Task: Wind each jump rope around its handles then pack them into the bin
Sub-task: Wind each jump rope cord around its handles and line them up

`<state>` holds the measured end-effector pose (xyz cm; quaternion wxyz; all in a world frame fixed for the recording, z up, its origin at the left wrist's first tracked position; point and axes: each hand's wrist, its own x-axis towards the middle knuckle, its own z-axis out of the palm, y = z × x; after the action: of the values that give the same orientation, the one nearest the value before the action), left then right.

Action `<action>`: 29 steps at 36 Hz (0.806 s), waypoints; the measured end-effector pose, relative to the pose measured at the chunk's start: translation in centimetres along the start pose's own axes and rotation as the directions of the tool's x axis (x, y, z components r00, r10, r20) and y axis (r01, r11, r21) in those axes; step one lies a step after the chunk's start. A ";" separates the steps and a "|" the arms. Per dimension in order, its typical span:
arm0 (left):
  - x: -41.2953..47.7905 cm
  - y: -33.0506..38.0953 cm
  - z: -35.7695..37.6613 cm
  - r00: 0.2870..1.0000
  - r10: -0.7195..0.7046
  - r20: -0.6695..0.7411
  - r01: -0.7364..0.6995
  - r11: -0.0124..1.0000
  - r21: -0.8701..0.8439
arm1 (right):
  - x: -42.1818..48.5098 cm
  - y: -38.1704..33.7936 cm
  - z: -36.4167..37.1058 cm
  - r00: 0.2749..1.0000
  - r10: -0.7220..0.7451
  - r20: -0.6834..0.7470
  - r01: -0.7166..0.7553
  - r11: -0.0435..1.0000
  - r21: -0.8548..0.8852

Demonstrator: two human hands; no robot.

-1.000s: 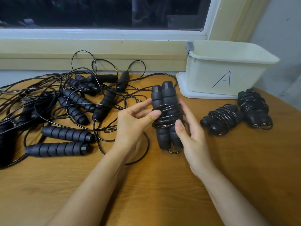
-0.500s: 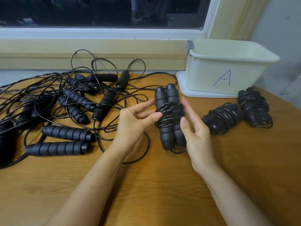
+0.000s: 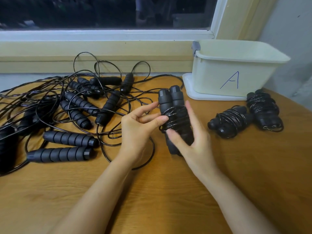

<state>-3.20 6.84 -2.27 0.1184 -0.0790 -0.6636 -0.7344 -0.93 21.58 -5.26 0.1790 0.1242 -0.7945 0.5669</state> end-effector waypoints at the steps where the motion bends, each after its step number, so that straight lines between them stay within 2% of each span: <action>1: 0.0 0.0 0.0 1.000 -0.001 -0.003 0.001 1.000 0.013 | 0.0 0.1 0.1 1.000 -0.006 0.014 0.007 0.998 -0.066; 6: -0.1 -0.2 0.1 1.000 0.017 -0.006 -0.016 0.997 0.075 | -0.1 0.3 0.4 0.997 0.019 0.073 0.008 0.936 -0.353; 10: -0.5 -0.6 0.5 0.999 0.052 -0.002 -0.051 0.995 0.089 | 0.0 0.4 0.4 0.999 0.028 0.024 -0.012 0.871 -0.491; 17: -0.5 -0.7 0.5 0.997 0.076 0.027 -0.078 0.995 0.063 | 0.2 0.7 0.3 0.995 -0.065 -0.075 0.030 0.917 -0.398; 21: -0.4 -0.6 0.5 0.992 0.105 0.072 -0.111 0.990 0.091 | 0.3 0.6 0.0 0.992 -0.098 -0.074 0.076 0.962 -0.261; 29: 0.1 -1.0 -0.1 0.984 0.118 0.135 -0.140 0.976 0.165 | 0.3 0.5 0.0 0.991 -0.084 -0.107 0.071 0.990 -0.123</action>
<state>-3.54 6.79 -3.25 0.1305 -0.1570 -0.7246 -0.6582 -1.38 21.79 -5.56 0.2521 0.1123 -0.8100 0.5174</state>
